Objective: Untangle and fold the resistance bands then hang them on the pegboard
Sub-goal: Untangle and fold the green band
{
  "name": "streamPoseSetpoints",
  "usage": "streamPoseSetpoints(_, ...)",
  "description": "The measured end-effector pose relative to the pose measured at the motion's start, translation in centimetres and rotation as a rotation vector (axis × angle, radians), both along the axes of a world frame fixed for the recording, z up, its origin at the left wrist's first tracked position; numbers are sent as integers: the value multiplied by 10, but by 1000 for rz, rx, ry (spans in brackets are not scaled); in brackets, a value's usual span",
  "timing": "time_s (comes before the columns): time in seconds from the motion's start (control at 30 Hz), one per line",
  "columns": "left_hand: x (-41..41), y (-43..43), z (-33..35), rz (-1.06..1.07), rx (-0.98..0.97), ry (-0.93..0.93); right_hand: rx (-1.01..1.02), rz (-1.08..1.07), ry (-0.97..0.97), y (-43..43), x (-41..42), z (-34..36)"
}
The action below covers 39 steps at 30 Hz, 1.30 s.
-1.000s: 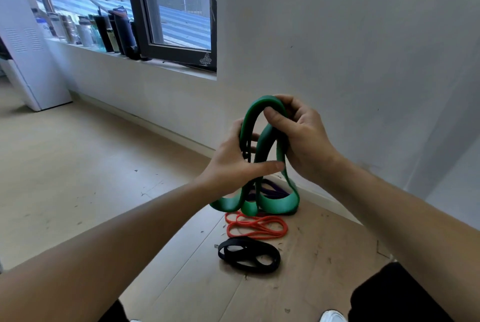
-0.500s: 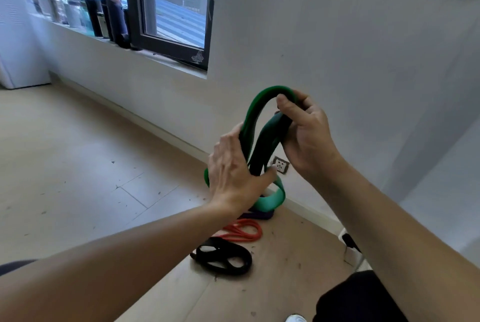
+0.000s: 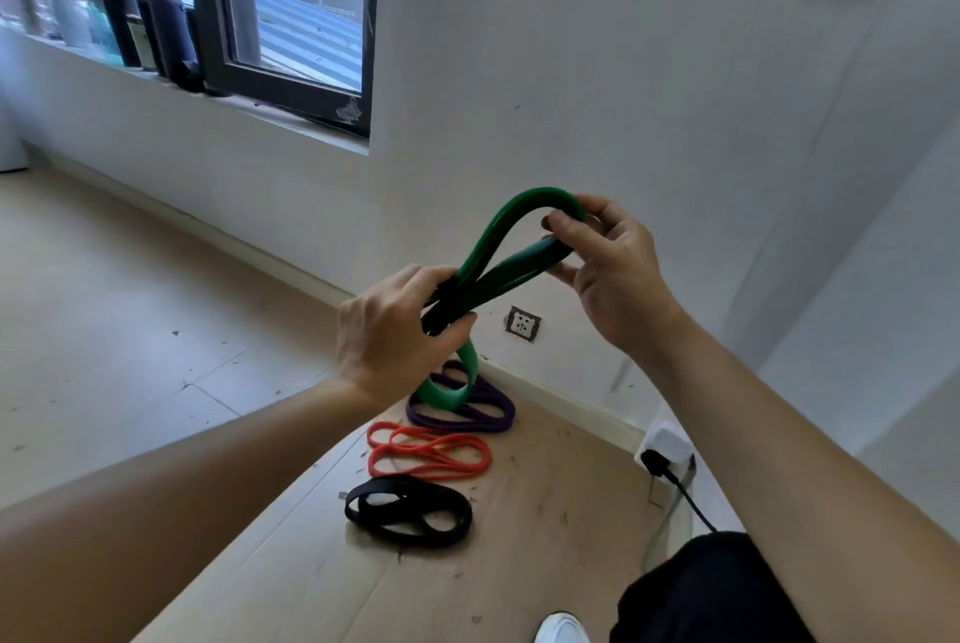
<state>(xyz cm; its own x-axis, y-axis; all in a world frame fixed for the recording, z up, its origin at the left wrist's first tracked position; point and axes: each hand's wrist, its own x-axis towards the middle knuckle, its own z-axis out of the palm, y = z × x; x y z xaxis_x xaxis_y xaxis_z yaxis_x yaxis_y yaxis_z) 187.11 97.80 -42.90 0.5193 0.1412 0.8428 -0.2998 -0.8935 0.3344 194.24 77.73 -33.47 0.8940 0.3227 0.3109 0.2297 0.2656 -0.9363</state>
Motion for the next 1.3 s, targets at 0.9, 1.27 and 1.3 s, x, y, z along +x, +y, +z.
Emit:
streamPoseSetpoints(0.9,-5,72,-184,-339,488,985,-921,365,361,0,12,-254)
streamPoseSetpoints(1.27,-6,56,-349,-386,377,1302,-979,169,738,0,-19,-449)
streamPoseSetpoints(1.3,-3,54,-360,-379,393,1272,-1003,142,730,0,-15,-458)
